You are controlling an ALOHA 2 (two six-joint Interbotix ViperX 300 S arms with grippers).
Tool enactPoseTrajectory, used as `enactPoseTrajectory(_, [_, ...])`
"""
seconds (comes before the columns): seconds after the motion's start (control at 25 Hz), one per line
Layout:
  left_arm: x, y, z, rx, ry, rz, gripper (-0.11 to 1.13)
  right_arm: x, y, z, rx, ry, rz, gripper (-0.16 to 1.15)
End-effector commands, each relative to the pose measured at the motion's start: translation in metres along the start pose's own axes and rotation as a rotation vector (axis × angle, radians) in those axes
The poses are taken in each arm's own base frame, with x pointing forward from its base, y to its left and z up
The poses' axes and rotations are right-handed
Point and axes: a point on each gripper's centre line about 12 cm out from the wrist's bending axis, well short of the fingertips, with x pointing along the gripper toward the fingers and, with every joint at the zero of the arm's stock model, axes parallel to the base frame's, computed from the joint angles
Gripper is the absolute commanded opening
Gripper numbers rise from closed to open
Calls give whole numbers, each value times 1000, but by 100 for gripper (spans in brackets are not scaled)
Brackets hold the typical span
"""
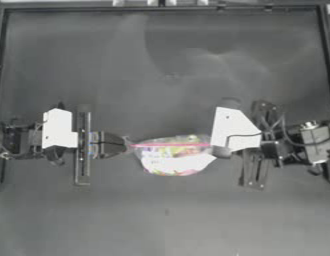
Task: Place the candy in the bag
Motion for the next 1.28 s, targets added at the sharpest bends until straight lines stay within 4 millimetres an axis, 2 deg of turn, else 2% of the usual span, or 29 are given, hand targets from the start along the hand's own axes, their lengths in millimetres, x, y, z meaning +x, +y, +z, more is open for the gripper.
enactPoseTrajectory(0.04, [0,1,5,-4,-15,2,4,-12,-4,-6,29,-10,1,4])
enactPoseTrajectory(0.8, [0,1,4,-5,-12,3,4,-8,-3,-15,22,6,2,4])
enactPoseTrajectory(1.04, [1,1,4,-5,-12,5,4,-11,-1,-9,23,-26,17,4])
enactPoseTrajectory(1.28, [5,1,3,-5,-4,3,4,-18,6,6,22,-104,61,4])
